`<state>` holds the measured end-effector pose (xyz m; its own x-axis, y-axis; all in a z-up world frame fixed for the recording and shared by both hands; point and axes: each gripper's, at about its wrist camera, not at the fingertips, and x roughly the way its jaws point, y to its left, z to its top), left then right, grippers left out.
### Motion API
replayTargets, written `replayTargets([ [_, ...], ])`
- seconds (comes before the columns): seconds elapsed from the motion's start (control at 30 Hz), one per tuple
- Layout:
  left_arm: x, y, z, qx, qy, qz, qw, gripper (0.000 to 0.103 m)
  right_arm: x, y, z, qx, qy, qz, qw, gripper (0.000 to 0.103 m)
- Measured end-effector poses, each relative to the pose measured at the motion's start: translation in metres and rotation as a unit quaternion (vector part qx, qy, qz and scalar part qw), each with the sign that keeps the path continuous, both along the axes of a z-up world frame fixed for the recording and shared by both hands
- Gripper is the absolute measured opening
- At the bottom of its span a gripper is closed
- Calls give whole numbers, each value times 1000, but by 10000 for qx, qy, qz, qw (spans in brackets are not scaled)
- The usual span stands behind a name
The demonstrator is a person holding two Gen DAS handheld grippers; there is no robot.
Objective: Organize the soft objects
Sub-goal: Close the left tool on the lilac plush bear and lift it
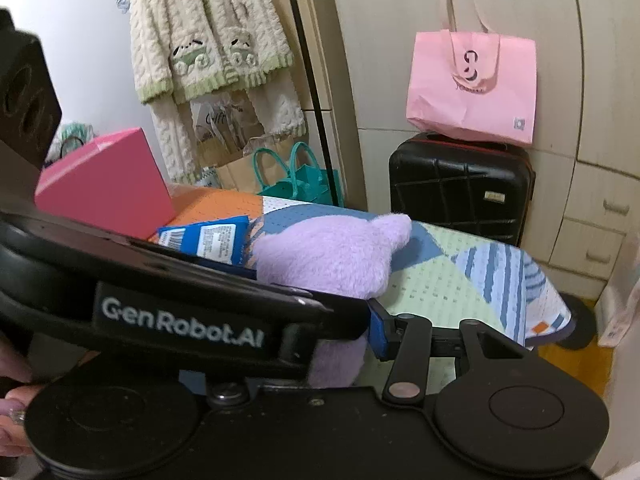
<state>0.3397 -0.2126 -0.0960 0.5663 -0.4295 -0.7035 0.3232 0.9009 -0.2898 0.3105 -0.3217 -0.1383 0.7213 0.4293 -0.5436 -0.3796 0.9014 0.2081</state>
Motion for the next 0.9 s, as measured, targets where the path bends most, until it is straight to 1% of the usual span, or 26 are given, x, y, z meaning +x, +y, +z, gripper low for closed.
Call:
replayTargets([
  [0.07, -8, -3, 4, 143, -121, -45, 9998, 58, -3, 0, 1, 51, 11, -39, 10000, 54],
  [0.17, -17, -1, 8, 143, -138, -69, 9998, 59, -10, -2, 2, 191, 60, -74, 9998, 54],
  [0.6, -70, 15, 35, -92, -116, -379, 9992, 59, -67, 7, 26, 239, 48, -311, 9992, 54],
  [0.9, -116, 41, 49, -294, -188, -533, 9980, 57, -113, 24, 42, 167, 77, -367, 9992, 54],
])
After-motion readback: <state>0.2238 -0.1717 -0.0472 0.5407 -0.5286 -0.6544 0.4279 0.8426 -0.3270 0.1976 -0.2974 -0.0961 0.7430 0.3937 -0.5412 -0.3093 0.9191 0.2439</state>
